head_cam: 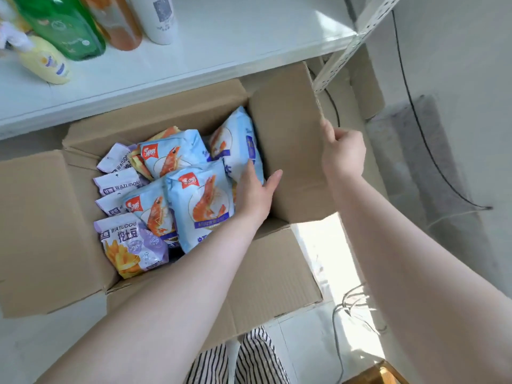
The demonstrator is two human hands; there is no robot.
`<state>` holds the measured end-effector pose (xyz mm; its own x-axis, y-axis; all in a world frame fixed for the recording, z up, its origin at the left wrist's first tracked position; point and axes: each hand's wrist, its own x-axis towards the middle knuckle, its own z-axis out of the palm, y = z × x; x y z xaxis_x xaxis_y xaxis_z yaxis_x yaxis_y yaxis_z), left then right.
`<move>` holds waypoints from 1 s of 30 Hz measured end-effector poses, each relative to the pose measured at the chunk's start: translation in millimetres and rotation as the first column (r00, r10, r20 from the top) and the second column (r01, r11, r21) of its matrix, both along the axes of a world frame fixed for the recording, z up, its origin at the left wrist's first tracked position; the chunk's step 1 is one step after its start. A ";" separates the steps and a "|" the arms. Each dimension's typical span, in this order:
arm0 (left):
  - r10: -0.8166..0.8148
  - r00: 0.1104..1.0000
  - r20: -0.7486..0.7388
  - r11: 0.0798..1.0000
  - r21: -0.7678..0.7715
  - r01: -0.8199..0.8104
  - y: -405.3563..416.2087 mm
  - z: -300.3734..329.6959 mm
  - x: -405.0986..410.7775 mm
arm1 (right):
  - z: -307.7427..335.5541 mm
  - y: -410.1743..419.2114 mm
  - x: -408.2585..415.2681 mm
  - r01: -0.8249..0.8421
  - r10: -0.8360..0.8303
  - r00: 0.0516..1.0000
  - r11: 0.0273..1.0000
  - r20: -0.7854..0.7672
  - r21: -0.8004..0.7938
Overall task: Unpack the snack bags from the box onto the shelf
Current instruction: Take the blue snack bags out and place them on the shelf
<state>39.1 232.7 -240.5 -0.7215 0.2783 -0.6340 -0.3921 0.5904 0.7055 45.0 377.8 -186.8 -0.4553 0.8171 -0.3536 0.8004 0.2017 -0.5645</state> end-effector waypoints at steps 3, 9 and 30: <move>-0.080 0.997 -0.009 0.988 -0.131 0.079 23.0 -16.3 6.9 | -27.3 20.7 13.6 0.066 -0.066 0.997 0.998 0.038 -0.001; -0.146 0.988 -0.042 0.976 -0.172 0.137 38.3 -51.5 10.9 | -83.8 31.5 42.9 0.005 -0.006 0.994 1.000 0.113 0.014; 0.090 0.982 0.165 0.994 0.050 -0.100 22.5 -64.0 -13.5 | -123.5 -45.4 99.4 -0.245 0.240 0.968 0.839 -0.073 -0.486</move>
